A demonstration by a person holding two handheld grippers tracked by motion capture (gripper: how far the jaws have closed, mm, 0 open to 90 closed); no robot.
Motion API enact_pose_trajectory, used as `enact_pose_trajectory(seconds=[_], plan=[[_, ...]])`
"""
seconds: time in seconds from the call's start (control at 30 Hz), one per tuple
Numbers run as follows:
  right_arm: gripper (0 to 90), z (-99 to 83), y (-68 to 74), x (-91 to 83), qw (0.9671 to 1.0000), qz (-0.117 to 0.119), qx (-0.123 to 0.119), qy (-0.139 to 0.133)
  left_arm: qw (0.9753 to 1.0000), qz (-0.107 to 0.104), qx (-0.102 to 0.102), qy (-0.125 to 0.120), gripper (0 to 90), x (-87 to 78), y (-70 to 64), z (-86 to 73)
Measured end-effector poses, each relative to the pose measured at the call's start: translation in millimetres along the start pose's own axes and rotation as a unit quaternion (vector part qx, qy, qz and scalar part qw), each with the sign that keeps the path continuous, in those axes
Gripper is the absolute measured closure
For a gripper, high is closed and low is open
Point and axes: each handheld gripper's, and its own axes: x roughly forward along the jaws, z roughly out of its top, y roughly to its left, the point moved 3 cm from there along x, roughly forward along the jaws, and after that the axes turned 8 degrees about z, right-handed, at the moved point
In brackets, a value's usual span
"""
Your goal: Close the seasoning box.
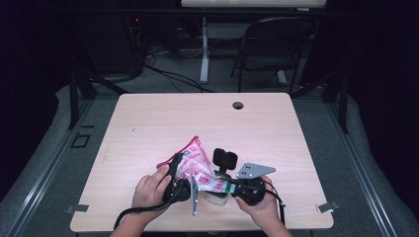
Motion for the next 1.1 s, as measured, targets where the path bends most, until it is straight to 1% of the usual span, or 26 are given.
enact_pose_trajectory(seconds=[0.17, 0.27, 0.4, 0.57, 0.77, 1.0, 1.1], plan=[[90.0, -1.4, -1.4, 0.8, 1.0, -0.002, 0.004, 0.0, 1.0, 0.001, 0.001, -0.003, 63.8, -0.1, -0.5, 1.2], [90.0, -2.1, -2.1, 1.8, 1.0, -0.004, 0.004, 0.001, 1.0, 0.004, 0.005, -0.004, 63.8, -0.7, -0.2, 2.3], [90.0, -2.7, -3.0, 2.0, 1.0, -0.006, 0.004, 0.004, 1.0, 0.004, 0.003, -0.005, 63.9, -1.0, -0.8, 2.7], [90.0, -3.6, -3.3, 3.2, 1.0, -0.006, 0.006, 0.004, 0.9999, 0.006, 0.005, -0.007, 63.9, -1.1, -1.0, 3.0], [90.0, -4.3, -4.2, 4.8, 0.9999, -0.007, 0.008, 0.003, 0.9999, 0.008, 0.007, -0.004, 64.0, -1.4, -1.2, 3.3], [90.0, -5.0, -5.0, 6.4, 0.9999, -0.008, 0.011, 0.001, 1.0, 0.005, 0.006, -0.004, 64.0, -1.6, -1.9, 3.4], [90.0, -5.3, -5.3, 6.7, 0.9999, -0.009, 0.01, 0.002, 0.9999, 0.009, 0.009, -0.007, 64.0, -1.8, -1.3, 4.1]])
